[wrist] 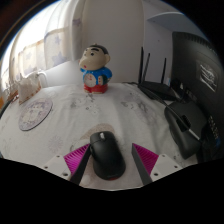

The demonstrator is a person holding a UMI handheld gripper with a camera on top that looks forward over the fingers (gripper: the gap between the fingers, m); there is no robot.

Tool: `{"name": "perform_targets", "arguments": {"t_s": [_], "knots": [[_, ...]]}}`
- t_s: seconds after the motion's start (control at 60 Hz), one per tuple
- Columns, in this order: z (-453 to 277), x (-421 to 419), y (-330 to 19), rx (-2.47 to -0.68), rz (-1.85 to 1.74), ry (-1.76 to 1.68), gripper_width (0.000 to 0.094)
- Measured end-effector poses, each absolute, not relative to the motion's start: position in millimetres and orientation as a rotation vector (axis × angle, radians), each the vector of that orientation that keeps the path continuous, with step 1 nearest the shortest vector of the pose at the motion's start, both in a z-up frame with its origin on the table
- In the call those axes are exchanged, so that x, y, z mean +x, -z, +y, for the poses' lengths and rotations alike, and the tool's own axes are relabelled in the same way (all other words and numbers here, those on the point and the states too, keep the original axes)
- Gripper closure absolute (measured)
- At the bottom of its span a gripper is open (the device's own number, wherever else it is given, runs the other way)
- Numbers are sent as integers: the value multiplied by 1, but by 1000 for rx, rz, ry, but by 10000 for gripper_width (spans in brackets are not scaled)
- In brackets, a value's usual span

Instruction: Arrange mouse

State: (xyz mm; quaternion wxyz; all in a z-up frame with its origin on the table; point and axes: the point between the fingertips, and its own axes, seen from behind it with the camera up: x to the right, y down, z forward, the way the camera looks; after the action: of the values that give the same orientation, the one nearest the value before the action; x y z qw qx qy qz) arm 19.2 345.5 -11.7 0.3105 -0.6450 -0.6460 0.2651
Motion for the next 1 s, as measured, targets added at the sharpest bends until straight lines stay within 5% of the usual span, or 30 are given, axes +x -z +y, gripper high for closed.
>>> {"name": "perform_targets", "arguments": {"t_s": [0.267,0.317,0.4,0.55,0.767,1.0], "knots": [[347,5,14,-1746,-1682,-731,119],[347,5,14,-1746,-1678,-729,183],[348,4,14,-1753,-1674,-727,425],[353,3,8,-1784,-1663,-696,470],[320,-27,-82,-1674,-1617,-724,478],[152,-74,-143,-1655,-1665,-966,488]]}}
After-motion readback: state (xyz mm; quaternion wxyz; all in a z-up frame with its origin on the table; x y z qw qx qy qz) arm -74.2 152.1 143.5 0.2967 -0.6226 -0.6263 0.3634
